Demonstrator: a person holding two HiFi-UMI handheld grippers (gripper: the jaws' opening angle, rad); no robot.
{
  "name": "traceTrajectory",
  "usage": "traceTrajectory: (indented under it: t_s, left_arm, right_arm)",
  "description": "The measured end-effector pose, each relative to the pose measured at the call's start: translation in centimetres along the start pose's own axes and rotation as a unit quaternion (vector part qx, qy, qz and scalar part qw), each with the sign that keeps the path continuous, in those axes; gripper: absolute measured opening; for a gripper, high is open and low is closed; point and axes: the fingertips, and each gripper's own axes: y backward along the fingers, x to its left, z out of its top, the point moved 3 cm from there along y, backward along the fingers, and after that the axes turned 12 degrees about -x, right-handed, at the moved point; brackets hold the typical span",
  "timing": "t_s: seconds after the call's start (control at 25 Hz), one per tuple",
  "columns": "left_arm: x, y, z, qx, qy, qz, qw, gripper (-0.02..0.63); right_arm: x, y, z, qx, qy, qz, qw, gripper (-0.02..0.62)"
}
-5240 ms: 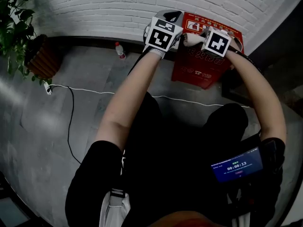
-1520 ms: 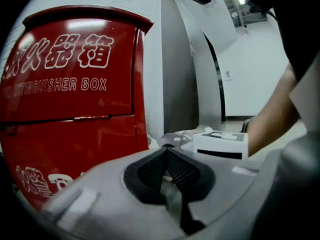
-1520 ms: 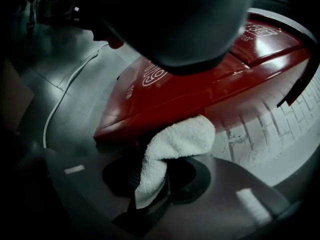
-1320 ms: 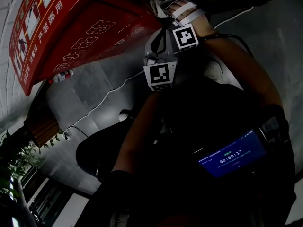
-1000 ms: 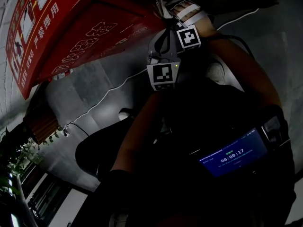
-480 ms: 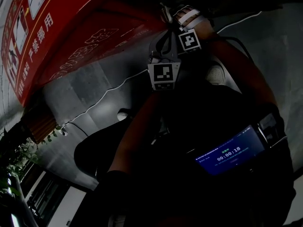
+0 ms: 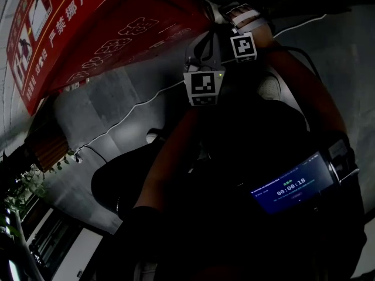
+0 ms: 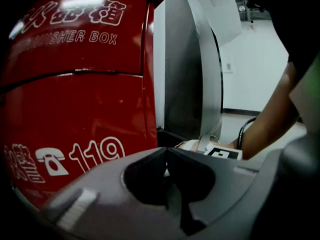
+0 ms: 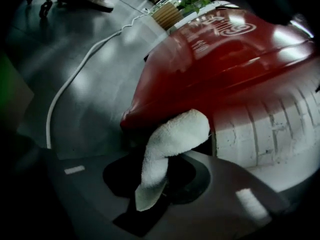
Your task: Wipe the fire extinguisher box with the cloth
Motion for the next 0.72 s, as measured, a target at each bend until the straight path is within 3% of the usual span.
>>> traceTrajectory:
  t_s: [0.32,0.52,0.72]
  left_arm:
    - [0.0,3.0,8.2,-0.086,-0.028,0.022,0.9957,0.002]
    - [-0.6,7.0,15.3,-0.142,-0.032,0.027,0.9889,0.002]
    - [0.2,11.2,22.1,-0.201,-0.059,0.046,0.9766,0.002]
  right_arm:
    - [-9.3,11.2,1.5,-0.015,-0.058,-0.092,0.994,0.104]
    - [-14.9,20.1,4.3,-0.015,-0.041,-0.15,0.988,0.105]
    - [-20.1,27.8,8.3,-0.02,-0.013,-0.215,0.976,0.107]
